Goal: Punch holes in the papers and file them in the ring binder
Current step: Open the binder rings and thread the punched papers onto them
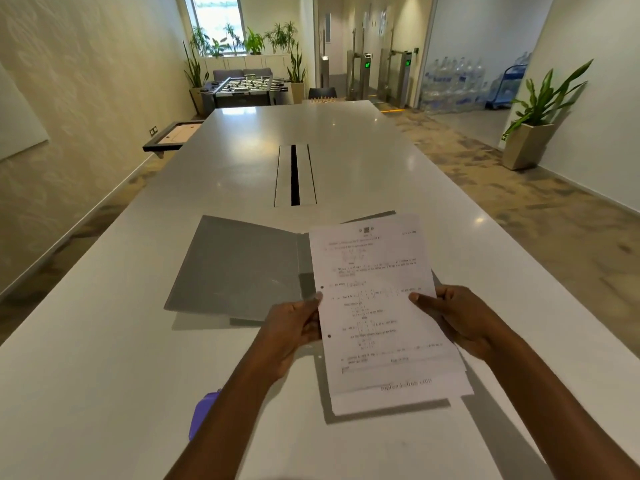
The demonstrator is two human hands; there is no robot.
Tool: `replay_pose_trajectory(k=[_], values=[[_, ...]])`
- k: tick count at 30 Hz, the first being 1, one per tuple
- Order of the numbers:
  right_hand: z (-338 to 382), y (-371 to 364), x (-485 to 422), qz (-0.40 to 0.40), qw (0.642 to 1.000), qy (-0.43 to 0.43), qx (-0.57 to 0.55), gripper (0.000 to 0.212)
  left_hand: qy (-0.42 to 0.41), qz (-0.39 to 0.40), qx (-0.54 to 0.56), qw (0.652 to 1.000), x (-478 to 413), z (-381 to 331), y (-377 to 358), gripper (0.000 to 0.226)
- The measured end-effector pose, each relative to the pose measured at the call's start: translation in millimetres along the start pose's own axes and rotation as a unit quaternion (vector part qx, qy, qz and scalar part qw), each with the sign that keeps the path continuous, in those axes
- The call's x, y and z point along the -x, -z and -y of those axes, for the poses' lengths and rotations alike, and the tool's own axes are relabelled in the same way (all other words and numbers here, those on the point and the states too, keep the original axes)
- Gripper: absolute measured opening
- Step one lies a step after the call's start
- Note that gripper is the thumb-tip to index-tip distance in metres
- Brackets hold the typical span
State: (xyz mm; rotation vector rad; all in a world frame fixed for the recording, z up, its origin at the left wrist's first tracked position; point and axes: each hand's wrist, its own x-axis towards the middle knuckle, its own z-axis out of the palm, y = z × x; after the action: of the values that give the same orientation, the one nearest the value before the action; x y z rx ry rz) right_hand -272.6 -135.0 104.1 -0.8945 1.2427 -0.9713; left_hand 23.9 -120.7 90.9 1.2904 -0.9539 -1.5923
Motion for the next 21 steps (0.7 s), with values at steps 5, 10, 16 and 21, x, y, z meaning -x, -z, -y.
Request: replay_pose_trajectory(k=[5,10,16,21], values=[[32,9,-91,-0.028,0.999,-0.01,0.043,0.033,-0.107,-0.141,-0.377,0.909,-60,-19,3,0.037],[33,11,-147,-0.084,0.988,-0.029,0.122,0.03,-0.051,-0.095,-0.56,0.821,-117,-3,5,0.107],[9,24,-170,-0.102,0.984,-0.063,0.135,0.022,-0.027,-0.081,-0.652,0.753,-131,14,-1,0.107],[0,30,-164,-0.097,0.983,-0.063,0.143,0.024,-0.029,-0.078,-0.658,0.748,-127,15,0,0.104]])
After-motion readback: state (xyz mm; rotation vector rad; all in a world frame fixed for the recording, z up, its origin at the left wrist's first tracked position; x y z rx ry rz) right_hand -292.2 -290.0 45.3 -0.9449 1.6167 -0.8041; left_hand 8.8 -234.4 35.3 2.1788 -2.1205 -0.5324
